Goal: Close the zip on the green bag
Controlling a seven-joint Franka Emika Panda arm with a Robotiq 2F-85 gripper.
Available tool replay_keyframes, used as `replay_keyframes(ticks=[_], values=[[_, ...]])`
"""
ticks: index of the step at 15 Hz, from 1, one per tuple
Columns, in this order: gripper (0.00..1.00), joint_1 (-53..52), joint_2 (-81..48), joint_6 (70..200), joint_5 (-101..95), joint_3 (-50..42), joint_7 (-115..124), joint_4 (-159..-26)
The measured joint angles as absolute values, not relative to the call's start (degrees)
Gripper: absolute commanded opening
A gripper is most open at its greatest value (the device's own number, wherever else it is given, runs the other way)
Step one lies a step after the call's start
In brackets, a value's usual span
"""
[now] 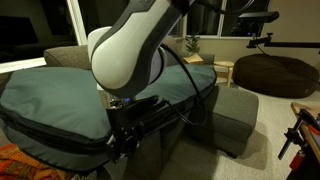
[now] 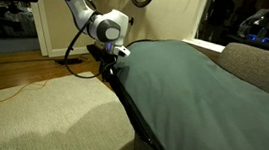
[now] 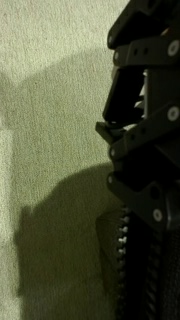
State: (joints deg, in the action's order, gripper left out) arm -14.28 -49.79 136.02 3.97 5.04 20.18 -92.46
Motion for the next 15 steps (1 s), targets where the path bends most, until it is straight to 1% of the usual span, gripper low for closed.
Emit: replay_keyframes(ticks=[12,13,14,15], values=[[0.04,-13.3,-49.5,137.5,8.8,5.1,20.5,-93.7],[0.29,-13.3,-49.4,137.8,9.1,5.1,20.5,-94.0],[0.29,-13.3,-49.2,138.2,9.4,5.1,20.5,-94.3],[0.07,-13.3,-49.1,138.5,9.5,5.1,20.5,-94.6]])
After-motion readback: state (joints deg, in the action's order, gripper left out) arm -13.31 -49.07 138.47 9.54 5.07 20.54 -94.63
